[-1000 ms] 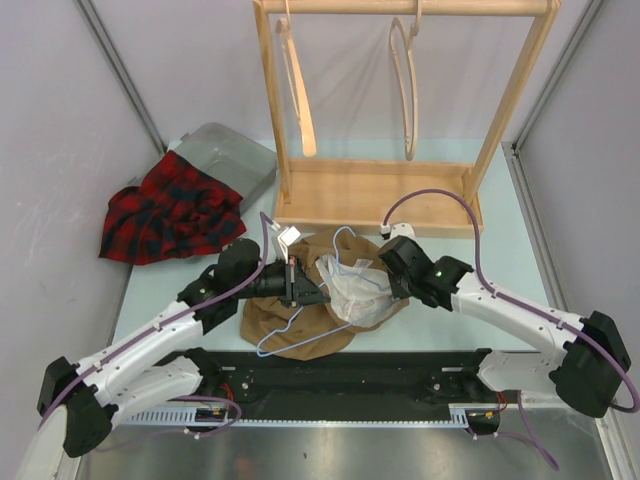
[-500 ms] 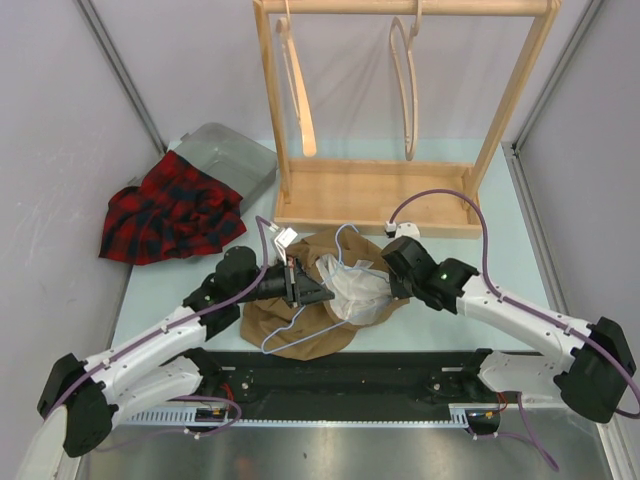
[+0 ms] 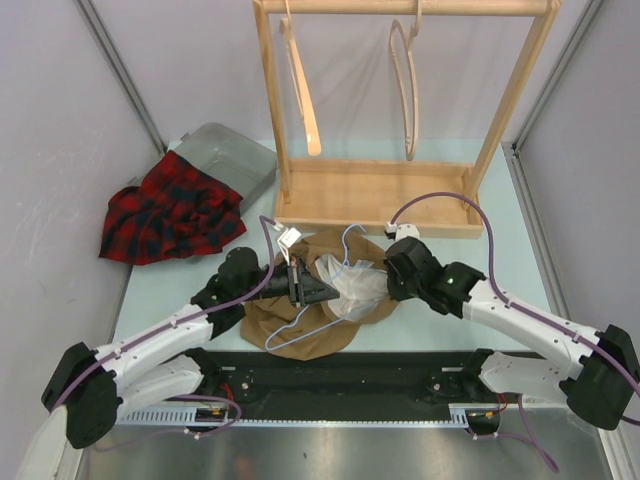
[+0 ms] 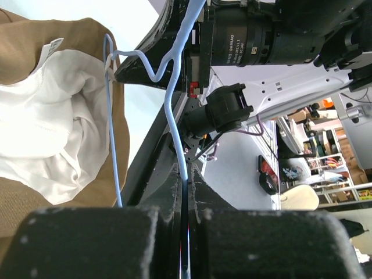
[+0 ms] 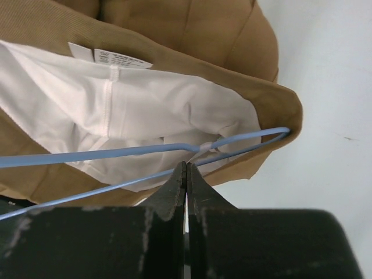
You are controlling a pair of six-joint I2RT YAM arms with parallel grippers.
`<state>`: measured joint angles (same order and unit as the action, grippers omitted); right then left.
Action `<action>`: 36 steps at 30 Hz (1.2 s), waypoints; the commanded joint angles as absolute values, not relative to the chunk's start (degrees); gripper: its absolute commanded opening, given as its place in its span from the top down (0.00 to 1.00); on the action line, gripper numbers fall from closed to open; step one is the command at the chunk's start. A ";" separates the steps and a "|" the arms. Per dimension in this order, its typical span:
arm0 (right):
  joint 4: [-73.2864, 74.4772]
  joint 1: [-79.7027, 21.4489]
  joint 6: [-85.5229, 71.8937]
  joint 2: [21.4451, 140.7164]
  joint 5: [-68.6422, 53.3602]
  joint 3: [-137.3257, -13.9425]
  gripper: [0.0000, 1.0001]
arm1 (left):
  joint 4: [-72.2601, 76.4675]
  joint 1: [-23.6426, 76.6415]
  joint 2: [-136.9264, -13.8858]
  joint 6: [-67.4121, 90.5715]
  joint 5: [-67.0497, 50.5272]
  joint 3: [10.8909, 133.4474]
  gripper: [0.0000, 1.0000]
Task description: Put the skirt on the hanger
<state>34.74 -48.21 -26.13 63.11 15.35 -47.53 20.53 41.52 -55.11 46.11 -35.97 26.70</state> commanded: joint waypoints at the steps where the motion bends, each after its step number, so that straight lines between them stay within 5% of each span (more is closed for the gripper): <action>1: 31.46 -48.52 -25.93 61.00 12.30 -47.02 1.00 | 26.28 42.01 -55.90 45.88 -37.79 26.63 1.00; 2: 32.68 -48.60 -26.28 61.26 13.35 -47.20 1.00 | 26.11 42.01 -55.90 45.79 -37.71 26.72 1.00; 5: 36.98 -48.60 -28.12 61.35 19.50 -48.51 0.63 | 24.88 42.01 -54.76 44.48 -37.01 26.81 1.00; 6: 37.87 -48.52 -28.47 60.91 20.73 -48.95 0.44 | 24.79 42.01 -53.97 44.12 -36.83 26.46 1.00; 9: 39.29 -48.52 -28.48 57.94 24.78 -49.83 0.29 | 24.61 42.01 -51.25 42.98 -35.51 25.14 1.00; 28: 42.54 -47.28 -34.45 53.70 35.68 -52.38 0.31 | 55.71 42.80 -55.80 39.30 -33.05 15.82 1.00; 36: 37.90 -47.29 -27.70 49.15 31.05 -53.08 0.31 | 41.17 43.42 -63.37 30.87 -36.65 27.93 1.00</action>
<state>42.33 -47.40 -31.79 53.21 32.95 -49.76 45.21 42.89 -62.81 37.93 -34.94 20.12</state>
